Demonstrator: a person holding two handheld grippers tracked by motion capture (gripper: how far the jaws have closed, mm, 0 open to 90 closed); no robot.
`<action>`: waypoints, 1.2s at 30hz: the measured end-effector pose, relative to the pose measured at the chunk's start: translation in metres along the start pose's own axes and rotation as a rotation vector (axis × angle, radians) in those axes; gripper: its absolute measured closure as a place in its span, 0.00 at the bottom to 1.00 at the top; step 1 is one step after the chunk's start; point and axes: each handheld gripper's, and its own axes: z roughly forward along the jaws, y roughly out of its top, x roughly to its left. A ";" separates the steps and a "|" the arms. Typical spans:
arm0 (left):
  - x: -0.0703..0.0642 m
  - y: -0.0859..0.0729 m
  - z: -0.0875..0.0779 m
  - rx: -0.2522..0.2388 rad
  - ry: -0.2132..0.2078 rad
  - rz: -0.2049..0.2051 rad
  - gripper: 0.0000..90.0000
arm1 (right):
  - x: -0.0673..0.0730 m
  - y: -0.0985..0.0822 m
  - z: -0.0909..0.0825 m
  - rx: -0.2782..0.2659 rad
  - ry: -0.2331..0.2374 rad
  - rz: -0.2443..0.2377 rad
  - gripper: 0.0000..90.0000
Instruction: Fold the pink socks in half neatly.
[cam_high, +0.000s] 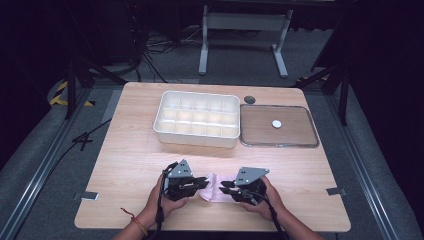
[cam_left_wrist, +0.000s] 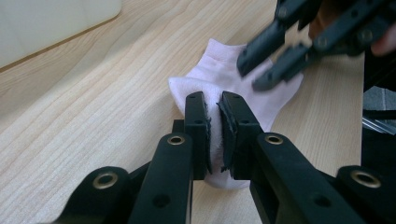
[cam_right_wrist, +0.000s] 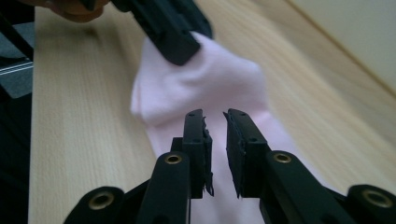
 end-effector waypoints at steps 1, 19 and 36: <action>0.000 0.000 0.000 0.004 -0.001 -0.003 0.90 | -0.003 -0.002 -0.004 0.008 -0.026 -0.010 0.86; -0.009 0.010 0.008 0.046 0.015 0.065 0.89 | -0.010 -0.020 0.002 0.111 -0.024 0.009 0.88; -0.010 0.022 0.011 0.082 0.038 0.097 0.90 | -0.020 -0.019 -0.014 0.043 -0.060 0.048 0.77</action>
